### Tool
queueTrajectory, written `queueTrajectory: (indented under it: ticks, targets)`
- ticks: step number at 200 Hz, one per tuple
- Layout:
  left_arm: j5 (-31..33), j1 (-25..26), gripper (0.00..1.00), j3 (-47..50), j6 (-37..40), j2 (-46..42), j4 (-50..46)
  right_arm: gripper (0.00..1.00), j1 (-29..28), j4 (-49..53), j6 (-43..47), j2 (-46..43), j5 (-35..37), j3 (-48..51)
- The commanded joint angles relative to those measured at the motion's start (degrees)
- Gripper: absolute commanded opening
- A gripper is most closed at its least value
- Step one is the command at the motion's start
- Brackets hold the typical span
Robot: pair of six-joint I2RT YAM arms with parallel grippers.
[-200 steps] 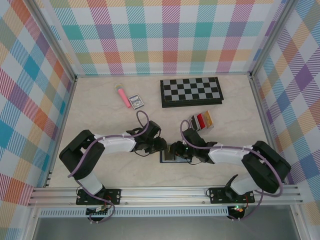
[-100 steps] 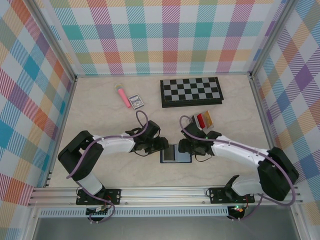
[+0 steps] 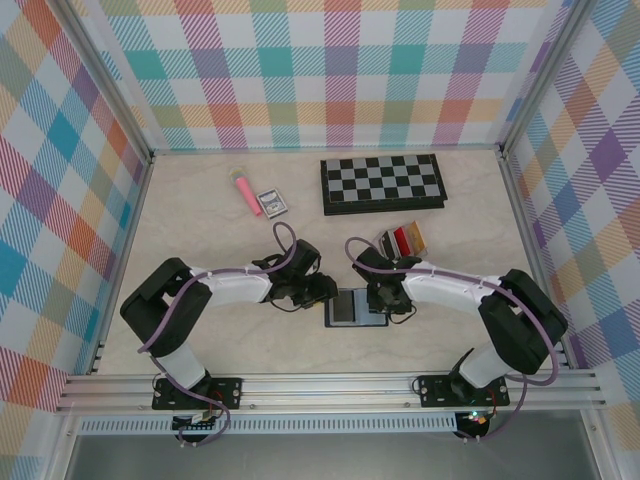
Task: Put the credit cards into the card holder
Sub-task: Close the card holder at the center of the table.
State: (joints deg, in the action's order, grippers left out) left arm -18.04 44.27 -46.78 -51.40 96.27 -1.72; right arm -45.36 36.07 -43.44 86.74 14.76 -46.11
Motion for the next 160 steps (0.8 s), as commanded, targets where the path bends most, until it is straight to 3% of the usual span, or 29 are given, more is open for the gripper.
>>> queueTrajectory:
  ticks: [1,59,126,160]
  targets:
    - [-3.4,0.6,0.36,-1.5,-0.5,-0.3,2.0,0.34,0.0,1.6,-0.7,0.0,1.7,-1.4]
    - [-6.5,0.5,0.28,-1.6,-1.8,-1.4,5.7,0.26,0.0,-1.7,-0.3,-0.8,0.1,0.4]
    - [-10.0,0.7,0.35,-5.3,-1.0,-1.9,6.8,0.28,0.4,-8.5,-0.5,-4.6,-4.8,3.5]
    - [-5.7,0.9,0.25,-7.4,1.0,-1.9,-0.5,0.34,0.5,-3.3,-1.2,-5.1,0.6,2.0]
